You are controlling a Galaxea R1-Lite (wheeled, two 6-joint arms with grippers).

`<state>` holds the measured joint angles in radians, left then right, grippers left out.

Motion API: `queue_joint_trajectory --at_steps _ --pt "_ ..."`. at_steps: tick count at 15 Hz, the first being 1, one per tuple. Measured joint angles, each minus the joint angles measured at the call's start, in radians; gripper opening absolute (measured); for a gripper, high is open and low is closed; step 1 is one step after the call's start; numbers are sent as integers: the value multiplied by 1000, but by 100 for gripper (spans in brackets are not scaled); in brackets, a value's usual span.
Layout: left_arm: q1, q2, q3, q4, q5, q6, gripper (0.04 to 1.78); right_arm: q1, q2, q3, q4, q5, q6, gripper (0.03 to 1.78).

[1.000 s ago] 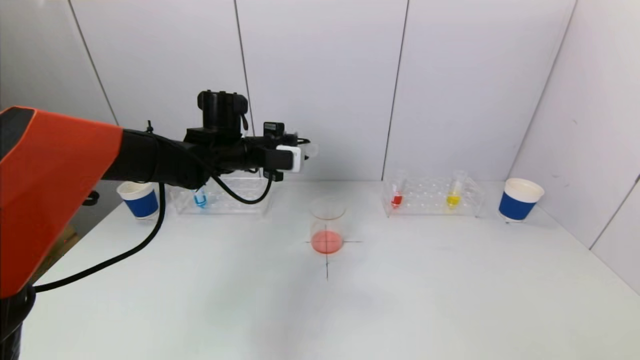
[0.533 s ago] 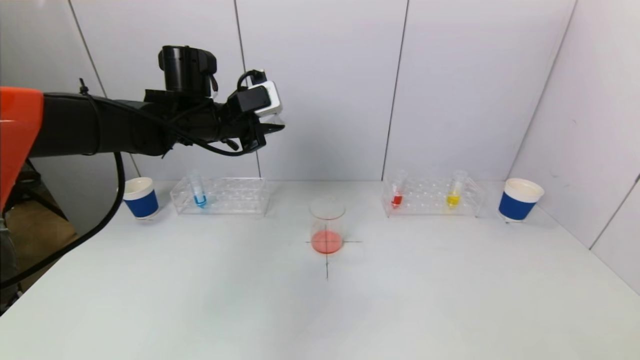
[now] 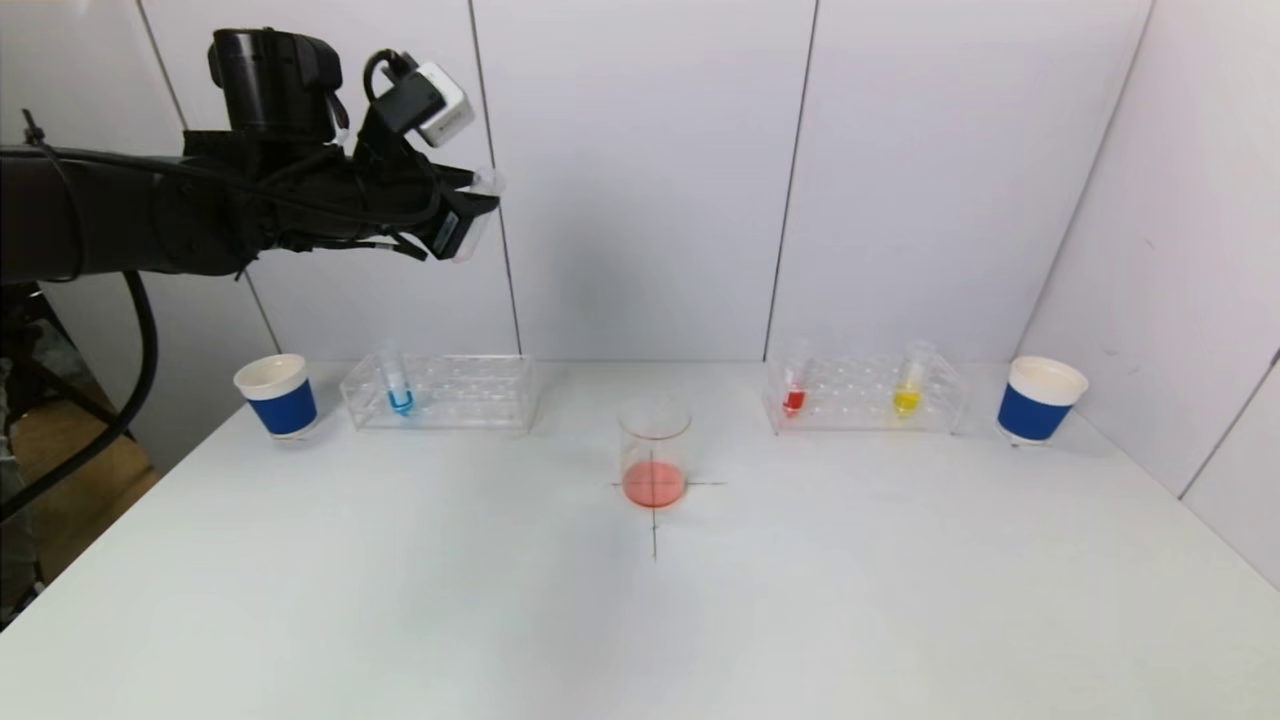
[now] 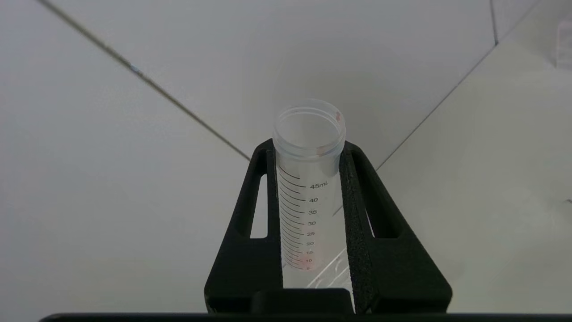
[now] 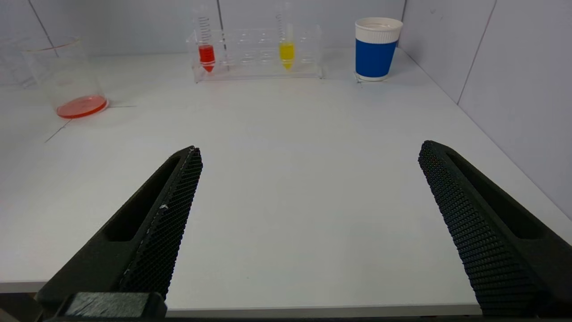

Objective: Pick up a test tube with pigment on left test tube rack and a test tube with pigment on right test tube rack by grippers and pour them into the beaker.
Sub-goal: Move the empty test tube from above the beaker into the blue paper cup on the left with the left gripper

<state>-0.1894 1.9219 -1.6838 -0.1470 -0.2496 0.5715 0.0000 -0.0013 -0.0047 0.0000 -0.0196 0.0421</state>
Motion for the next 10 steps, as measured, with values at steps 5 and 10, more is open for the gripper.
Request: queue_joint_trajectory --at_steps 5,10 --pt "67 -100 57 8 253 -321 42 0 0 0 0 0 0 176" --pt "171 -194 159 -4 460 -387 42 0 0 0 0 0 0 176"
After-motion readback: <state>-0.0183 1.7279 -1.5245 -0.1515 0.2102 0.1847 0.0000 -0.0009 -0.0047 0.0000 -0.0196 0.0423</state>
